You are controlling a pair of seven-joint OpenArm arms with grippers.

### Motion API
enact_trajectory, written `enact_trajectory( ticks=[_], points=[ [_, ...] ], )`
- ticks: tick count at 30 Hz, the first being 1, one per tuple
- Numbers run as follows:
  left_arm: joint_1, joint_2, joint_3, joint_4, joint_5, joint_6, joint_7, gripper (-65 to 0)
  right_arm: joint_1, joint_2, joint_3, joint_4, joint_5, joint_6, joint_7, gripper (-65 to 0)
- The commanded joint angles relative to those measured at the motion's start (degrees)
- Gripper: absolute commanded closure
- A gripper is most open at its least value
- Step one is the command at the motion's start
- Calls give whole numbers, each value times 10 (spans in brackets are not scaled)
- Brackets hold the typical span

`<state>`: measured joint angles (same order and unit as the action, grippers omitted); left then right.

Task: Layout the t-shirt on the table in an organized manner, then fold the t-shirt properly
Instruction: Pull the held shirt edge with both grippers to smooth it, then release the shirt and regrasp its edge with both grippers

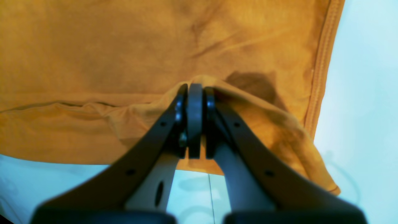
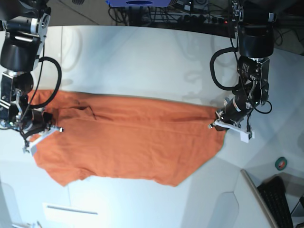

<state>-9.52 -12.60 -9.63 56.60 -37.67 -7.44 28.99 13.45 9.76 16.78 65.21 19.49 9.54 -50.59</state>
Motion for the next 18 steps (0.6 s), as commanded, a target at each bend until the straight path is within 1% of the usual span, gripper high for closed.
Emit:
enact_trajectory(
  ticks=[1,2,3,4,5,6,7,8,10,11,12,15,16,18],
  points=[
    [-16,-7,-3,7,-8,-4,-12,0,14,7,4,9,6,1,8,-18],
    [-18,-7,-7,6,-9,-4,-12,-61,14,7,5,11,6,1,9,-89],
    [-19,-5,-21,7,-9,-4,-12,-135,14,7,7,13,8,1,10,-162],
    [-17,-3,-36,12,-10,-4,-12,-212,9,7,17,18,8,1,10,-222],
    [-16,7,-54,22,-10,-4,-12,-298,2,5,36,32,8,1,11,-287],
    [-15,14,-73,32,-10,-4,-12,-378,-6,3,51,49,9,1,11,-332],
    [-8,18,-91,45,-10,-5,-11,-453,-14,-6,66,69,9,1,11,-356],
    [-2,18,-102,56,-10,-5,-11,-517,-22,-10,76,88,9,1,11,-357],
    [6,19,-122,81,-10,-6,-11,-607,-41,-16,101,137,9,1,7,-357],
    [15,19,-130,96,-11,-6,-11,-637,-58,-23,112,166,9,1,4,-357],
    [23,19,-134,112,-11,-6,-10,-642,-73,-33,123,191,9,1,-3,-357],
    [67,21,-140,168,-15,-7,-7,-617,-120,-68,156,271,9,3,-26,-360],
    [85,25,-140,179,-26,-7,-7,-615,-136,-80,163,293,9,4,-30,-365],
    [118,27,-140,188,-60,-7,-11,-617,-164,-97,172,319,9,5,-30,-416]
  ],
)
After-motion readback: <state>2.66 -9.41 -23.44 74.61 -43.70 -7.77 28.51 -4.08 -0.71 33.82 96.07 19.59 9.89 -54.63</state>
